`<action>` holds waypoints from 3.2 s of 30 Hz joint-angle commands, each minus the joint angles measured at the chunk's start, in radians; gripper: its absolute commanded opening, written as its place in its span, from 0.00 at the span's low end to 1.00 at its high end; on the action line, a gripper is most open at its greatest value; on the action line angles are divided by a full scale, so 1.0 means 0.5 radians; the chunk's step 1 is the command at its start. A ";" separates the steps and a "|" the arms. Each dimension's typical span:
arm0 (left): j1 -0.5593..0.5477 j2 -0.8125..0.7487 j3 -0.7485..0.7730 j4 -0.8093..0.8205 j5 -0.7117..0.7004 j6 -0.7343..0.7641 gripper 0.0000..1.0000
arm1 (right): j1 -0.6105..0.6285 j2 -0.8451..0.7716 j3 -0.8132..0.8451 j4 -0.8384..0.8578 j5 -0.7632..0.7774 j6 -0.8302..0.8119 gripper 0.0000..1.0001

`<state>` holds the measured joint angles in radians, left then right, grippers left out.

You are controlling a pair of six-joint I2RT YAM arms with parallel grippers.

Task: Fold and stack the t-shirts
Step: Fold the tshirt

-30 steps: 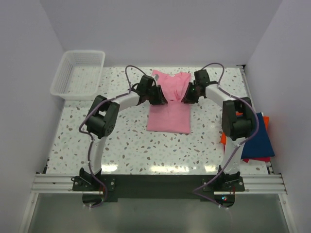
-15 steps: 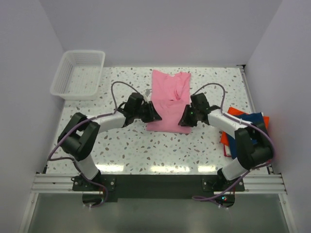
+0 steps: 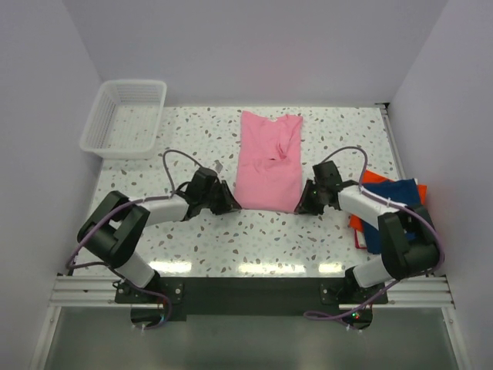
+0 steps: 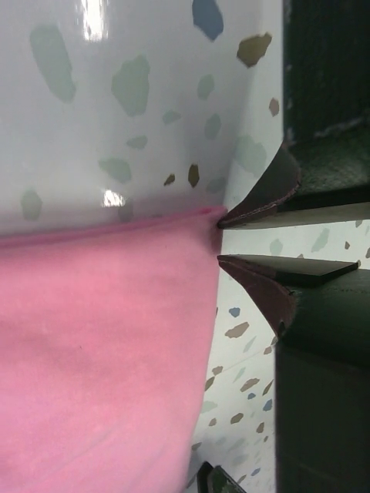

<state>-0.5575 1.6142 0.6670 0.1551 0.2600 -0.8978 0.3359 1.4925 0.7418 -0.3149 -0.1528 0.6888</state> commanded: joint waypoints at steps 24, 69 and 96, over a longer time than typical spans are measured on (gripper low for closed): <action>0.041 0.051 0.043 0.012 -0.305 0.167 0.47 | -0.117 -0.098 -0.210 0.262 0.017 0.110 0.45; -0.345 -1.820 -0.662 -0.963 -0.333 -0.303 0.00 | -0.098 -1.810 -0.511 -0.990 -0.520 -0.012 0.00; 0.185 -0.514 0.742 -0.798 -0.115 0.265 0.00 | -0.190 -0.286 0.798 -0.521 -0.314 -0.221 0.00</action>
<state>-0.5022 1.3022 0.9298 -0.3073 0.1482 -0.8219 0.2710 1.2568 1.0286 -0.6636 -0.3088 0.5995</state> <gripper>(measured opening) 0.021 0.014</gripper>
